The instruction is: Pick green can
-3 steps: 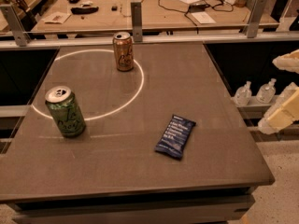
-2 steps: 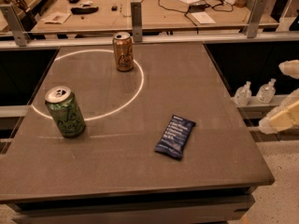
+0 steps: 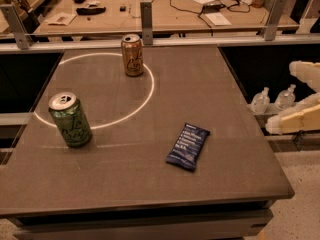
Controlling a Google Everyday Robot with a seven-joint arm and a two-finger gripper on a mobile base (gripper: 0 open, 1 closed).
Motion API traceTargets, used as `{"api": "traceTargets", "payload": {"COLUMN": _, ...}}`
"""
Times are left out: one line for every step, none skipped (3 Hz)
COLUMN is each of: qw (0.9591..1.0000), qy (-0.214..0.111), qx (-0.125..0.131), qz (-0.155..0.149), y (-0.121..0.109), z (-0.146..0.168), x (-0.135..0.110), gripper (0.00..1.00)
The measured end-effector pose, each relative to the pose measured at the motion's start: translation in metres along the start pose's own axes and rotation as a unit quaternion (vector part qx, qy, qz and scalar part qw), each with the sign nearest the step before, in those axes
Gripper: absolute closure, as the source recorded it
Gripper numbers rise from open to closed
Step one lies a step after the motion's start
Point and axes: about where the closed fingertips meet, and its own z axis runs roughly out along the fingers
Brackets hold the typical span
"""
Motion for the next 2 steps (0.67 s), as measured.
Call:
{"api": "traceTargets", "payload": {"qw": 0.9968, "qy": -0.073, "qx": -0.024, "qz": 0.02, "y": 0.007, "z": 0.015, "x": -0.01, "gripper": 0.0}}
{"api": "traceTargets", "payload": {"qw": 0.9916, "qy": -0.113, "qx": -0.05, "qz": 0.038, "y": 0.023, "z": 0.038, "x": -0.018, "gripper": 0.0}}
